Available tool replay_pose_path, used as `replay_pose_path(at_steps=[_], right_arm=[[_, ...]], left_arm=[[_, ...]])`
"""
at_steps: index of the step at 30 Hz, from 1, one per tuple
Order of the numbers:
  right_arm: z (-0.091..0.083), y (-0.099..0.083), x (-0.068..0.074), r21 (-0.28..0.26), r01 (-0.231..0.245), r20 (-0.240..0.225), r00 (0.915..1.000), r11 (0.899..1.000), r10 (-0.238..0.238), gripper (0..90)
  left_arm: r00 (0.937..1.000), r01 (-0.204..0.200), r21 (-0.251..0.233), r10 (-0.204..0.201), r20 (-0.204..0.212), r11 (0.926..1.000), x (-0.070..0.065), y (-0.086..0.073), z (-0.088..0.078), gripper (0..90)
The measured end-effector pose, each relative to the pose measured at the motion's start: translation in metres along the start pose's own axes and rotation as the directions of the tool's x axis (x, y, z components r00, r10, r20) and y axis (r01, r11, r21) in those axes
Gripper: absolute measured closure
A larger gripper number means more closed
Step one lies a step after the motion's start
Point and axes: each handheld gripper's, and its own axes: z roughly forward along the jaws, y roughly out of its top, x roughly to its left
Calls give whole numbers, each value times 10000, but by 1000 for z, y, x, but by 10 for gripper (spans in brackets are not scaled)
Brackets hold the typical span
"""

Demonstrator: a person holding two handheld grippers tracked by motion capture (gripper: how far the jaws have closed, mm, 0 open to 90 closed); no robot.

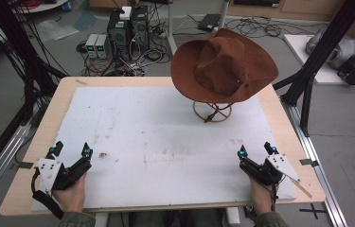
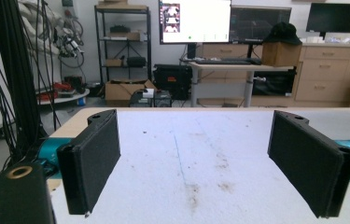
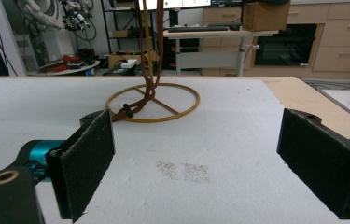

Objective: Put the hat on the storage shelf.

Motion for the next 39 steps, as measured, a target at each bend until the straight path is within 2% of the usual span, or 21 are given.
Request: replay_pose_path(at_steps=[5, 6, 13, 20, 24, 30, 39], right_arm=[[1, 0, -2, 26, -63, -58, 10000, 10000, 63, 105], [1, 0, -4, 4, -115, -55, 9999, 9999, 115, 105], [2, 0, -6, 42, -199, -142, 9997, 9998, 199, 105], [3, 0, -8, 102, -383, -139, 9992, 9992, 384, 105], [4, 0, -8, 129, -452, -101, 9989, 9989, 453, 105], [4, -1, -8, 198, -438, -154, 9989, 9988, 441, 105], [2, -1, -10, 225, -510, -165, 9985, 9984, 514, 105]], left_arm=[[9999, -129, 136, 128, 89, 9998, -1, -1, 0, 172], [9993, -362, 93, 362, 91, 9993, -3, 0, -1, 172], [9991, -371, 210, 367, 218, 9991, -4, -1, 0, 172], [9996, -273, 362, 269, 103, 9990, 1, -2, -1, 172], [9990, -438, 473, 438, 3, 9979, 3, -3, -1, 169], [9995, -291, 464, 295, -60, 9985, 5, -4, 0, 169], [9998, -27, 546, 16, 210, 9985, 5, -4, 2, 169]])
